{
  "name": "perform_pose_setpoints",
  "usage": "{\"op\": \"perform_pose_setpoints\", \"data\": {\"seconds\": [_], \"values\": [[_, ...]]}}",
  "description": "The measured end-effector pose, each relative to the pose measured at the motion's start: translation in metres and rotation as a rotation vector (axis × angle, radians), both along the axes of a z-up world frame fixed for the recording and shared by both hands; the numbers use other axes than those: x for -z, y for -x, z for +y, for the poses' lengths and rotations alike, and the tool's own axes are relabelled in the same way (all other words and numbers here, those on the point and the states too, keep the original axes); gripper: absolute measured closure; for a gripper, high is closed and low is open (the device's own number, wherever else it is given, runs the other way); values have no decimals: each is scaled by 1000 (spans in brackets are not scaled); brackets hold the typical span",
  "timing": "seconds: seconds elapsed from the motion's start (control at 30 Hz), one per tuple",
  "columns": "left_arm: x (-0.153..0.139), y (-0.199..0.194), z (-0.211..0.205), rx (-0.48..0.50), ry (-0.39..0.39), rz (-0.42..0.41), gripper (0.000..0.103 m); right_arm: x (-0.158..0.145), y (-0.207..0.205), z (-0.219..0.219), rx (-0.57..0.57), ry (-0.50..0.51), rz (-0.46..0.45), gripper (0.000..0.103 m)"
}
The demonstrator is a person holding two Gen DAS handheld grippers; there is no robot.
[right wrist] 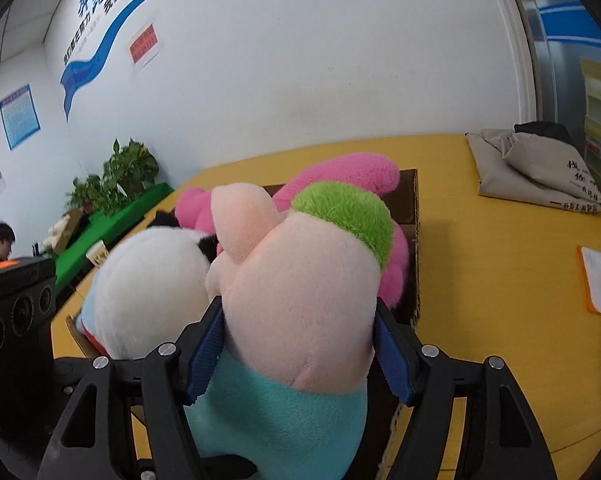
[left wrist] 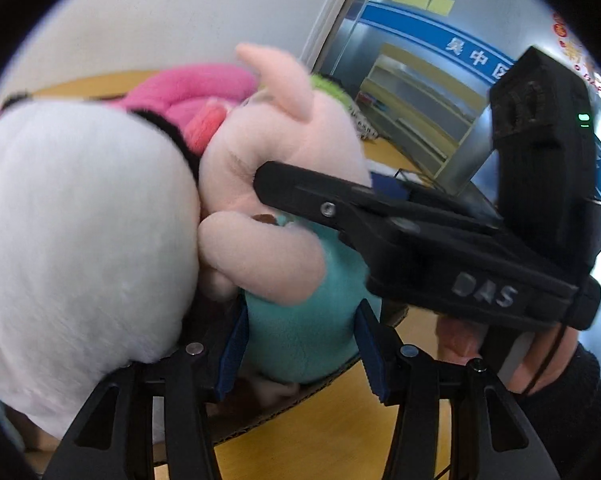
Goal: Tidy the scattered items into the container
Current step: 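Lower the pig plush into the box beside the panda, open both grippers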
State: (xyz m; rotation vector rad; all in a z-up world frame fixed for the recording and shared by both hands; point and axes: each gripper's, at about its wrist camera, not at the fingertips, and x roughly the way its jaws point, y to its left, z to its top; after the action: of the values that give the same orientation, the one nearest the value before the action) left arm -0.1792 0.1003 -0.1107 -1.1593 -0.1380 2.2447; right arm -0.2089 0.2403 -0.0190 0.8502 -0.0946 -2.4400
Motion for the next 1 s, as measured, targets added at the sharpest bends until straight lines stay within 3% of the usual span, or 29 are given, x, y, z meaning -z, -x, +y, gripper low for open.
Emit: {"op": "perform_pose_setpoints", "data": {"seconds": [0.07, 0.2, 0.3, 0.43, 0.5, 0.67, 0.73, 0.87, 1.0], "values": [[3, -4, 1, -6, 4, 8, 50, 5, -3, -2, -7, -41, -24, 20], [-6, -15, -5, -30, -2, 28, 50, 1, -8, 6, 12, -25, -75, 16], [-23, -35, -20, -57, -8, 86, 50, -21, -20, 9, 46, -55, -2, 16], [-41, -55, -48, -137, -19, 147, 46, -46, -30, 12, 56, -20, 52, 16], [-50, -73, -63, -174, -20, 181, 35, -43, -25, 8, 68, -28, 35, 16], [-59, -107, -91, -256, 33, 216, 27, -11, -19, -7, 108, -101, -57, 15], [-58, -115, -103, -277, 64, 214, 27, -9, -29, -4, 131, -87, -63, 14], [-49, -130, -124, -302, 94, 198, 27, -27, -70, 1, 154, -58, -24, 0], [-39, -153, -153, -300, 96, 171, 27, -31, -116, -5, 156, -59, 1, 0]]}}
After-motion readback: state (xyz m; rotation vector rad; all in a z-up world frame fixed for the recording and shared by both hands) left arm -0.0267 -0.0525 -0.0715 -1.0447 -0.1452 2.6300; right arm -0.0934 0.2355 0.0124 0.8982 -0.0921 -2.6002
